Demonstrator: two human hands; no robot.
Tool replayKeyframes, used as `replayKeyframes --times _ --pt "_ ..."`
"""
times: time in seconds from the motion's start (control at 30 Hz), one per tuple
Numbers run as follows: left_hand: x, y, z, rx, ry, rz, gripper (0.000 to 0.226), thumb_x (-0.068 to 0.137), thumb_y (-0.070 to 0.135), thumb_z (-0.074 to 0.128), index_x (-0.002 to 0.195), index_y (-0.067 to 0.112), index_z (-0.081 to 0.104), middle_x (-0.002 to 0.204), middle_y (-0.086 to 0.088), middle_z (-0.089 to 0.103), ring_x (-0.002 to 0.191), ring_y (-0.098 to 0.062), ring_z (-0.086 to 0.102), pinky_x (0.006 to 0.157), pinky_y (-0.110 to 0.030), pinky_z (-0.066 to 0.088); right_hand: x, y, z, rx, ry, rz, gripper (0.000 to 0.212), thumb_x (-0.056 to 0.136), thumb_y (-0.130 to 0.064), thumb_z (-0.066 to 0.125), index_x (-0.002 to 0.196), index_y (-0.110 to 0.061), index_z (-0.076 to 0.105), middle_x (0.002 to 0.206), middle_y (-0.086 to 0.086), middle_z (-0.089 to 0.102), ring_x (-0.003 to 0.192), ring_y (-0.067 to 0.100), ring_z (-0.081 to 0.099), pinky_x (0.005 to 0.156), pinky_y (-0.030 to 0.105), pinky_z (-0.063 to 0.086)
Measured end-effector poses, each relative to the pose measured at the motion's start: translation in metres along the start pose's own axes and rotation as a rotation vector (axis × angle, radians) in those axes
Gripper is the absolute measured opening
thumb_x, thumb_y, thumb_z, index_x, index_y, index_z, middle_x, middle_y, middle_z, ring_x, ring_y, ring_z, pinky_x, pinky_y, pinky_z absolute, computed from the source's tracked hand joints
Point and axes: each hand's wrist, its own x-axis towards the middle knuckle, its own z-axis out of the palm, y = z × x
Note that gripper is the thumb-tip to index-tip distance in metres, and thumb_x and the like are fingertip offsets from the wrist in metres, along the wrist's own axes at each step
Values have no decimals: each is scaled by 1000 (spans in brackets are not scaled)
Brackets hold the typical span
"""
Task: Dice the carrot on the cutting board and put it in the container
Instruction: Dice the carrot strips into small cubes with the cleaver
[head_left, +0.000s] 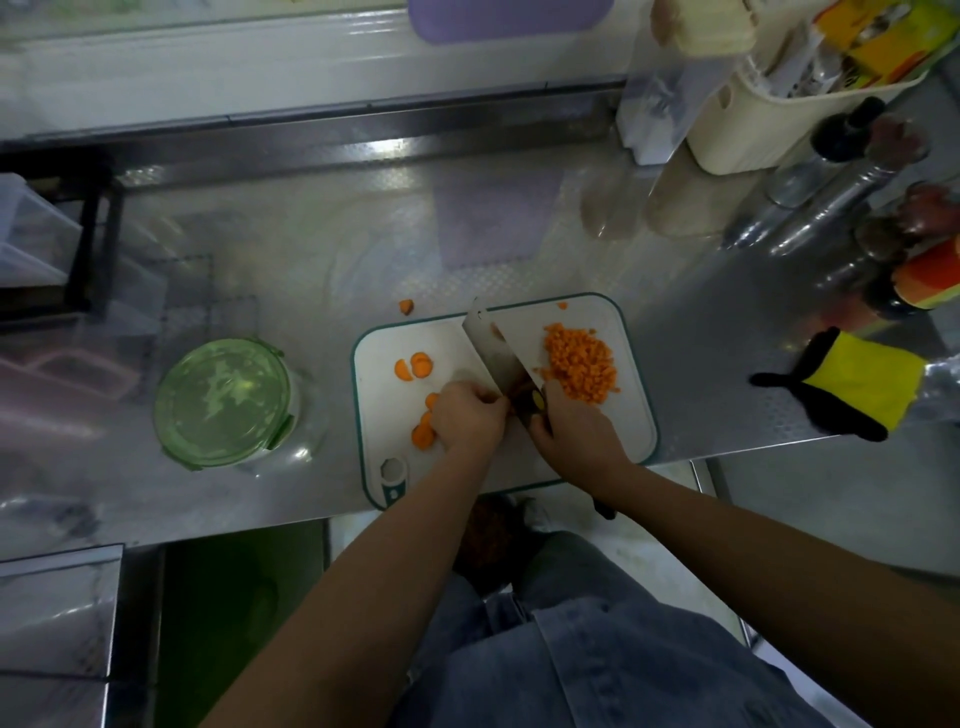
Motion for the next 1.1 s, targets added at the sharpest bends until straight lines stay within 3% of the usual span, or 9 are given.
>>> replayKeyframes --times 0.27,0.43,0.53,0.63,0.77,0.83,0.9,0.97,1.1 --pt "3 2 2 34 1 33 19 81 32 72 92 16 76 91 -5 73 87 -22 66 75 -32 55 -3 3 -11 -10 133 -49 34 90 -22 54 121 -9 48 80 13 65 70 33 61 55 30 34" --pt "1 6 3 27 -16 59 23 84 36 70 92 14 73 91 -2 71 85 -19 65 66 -25 45 -7 6 -15 14 164 -40 34 89 -23 55 119 -9 48 76 10 63 68 32 60 54 29 32" --pt "0 7 2 -12 -17 58 31 91 38 59 84 10 71 84 -7 70 80 -24 65 66 -30 48 -7 7 -16 8 194 -60 34 88 -23 57 118 -9 51 74 8 64 65 31 61 53 28 31" --pt "-1 7 -4 -142 43 39 42 96 40 50 79 6 69 76 -10 70 73 -27 66 71 -40 55 -6 7 -14 1 233 -84 32 87 -23 59 115 -10 55 72 8 65 61 31 61 50 28 32" --pt "-12 16 -11 -518 -32 -3 50 94 55 46 80 10 65 64 -9 68 53 -21 63 54 -33 57 -5 3 -9 7 224 -157 32 84 -22 59 115 -14 57 80 6 67 67 27 63 50 28 37" --pt "-13 20 -10 -474 -42 46 47 87 61 52 75 16 60 69 -10 69 61 -24 66 61 -39 58 -5 1 -6 32 206 -198 30 84 -20 60 113 -14 58 85 6 67 72 25 63 52 30 41" --pt "-11 20 -10 -320 4 95 31 90 46 56 79 17 58 81 -11 70 73 -28 67 70 -41 57 -4 1 -7 95 160 -216 31 86 -23 61 116 -16 59 90 5 67 77 22 63 56 30 43" --pt "-8 18 -12 -259 74 104 17 93 27 53 86 12 58 87 -13 69 78 -30 65 70 -39 54 -1 5 -9 156 131 -228 27 90 -32 58 114 -20 61 91 1 67 78 17 61 60 31 45" --pt "-11 12 -18 -228 87 151 14 93 21 51 82 13 56 74 -4 62 69 -22 60 59 -32 44 14 13 -15 278 197 -136 17 91 -28 60 98 -14 65 87 1 58 75 13 55 66 29 45"
